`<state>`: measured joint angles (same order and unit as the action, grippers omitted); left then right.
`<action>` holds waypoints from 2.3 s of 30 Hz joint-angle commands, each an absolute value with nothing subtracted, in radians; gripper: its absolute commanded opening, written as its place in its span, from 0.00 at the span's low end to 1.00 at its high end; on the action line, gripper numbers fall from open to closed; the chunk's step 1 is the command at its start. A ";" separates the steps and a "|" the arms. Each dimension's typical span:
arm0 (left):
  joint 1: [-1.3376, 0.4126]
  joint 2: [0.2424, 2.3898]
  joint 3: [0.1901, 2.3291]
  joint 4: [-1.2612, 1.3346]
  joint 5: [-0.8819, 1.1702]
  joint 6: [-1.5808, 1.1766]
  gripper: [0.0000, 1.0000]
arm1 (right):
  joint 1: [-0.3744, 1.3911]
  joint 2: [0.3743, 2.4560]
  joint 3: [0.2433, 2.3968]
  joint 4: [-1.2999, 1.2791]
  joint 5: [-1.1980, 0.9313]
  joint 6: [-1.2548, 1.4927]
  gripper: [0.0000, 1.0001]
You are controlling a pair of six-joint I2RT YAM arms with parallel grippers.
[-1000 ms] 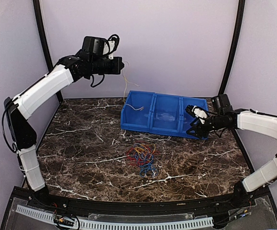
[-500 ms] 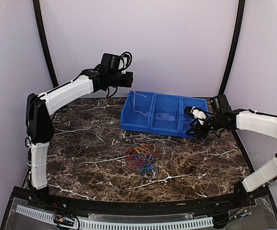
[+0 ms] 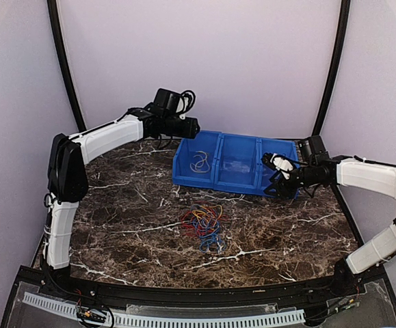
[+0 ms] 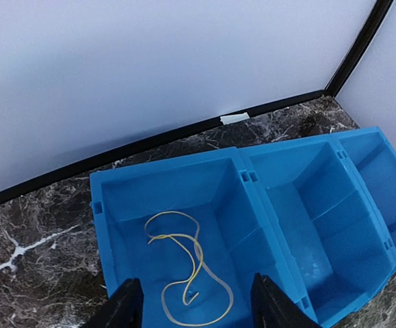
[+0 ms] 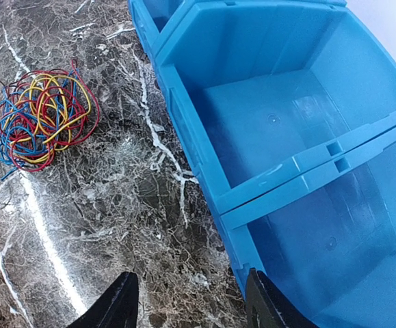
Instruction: Untangle the cables
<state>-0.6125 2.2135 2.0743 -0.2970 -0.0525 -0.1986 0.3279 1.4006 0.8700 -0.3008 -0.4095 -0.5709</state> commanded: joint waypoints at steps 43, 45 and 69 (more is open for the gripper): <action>-0.760 1.527 0.854 0.212 0.314 -0.386 0.49 | 0.695 1.907 1.328 -0.548 -0.512 -0.419 0.47; -0.760 1.525 0.852 0.204 0.303 -0.381 0.50 | 0.695 1.920 1.338 -0.548 -0.519 -0.408 0.47; -0.764 1.548 0.833 0.232 0.297 -0.392 0.50 | 0.693 1.940 1.368 -0.517 -0.521 -0.345 0.17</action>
<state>-0.7578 1.5402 0.8433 0.1993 0.2901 -0.3828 0.6872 1.9694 1.3575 -0.5457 -0.5125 -0.3538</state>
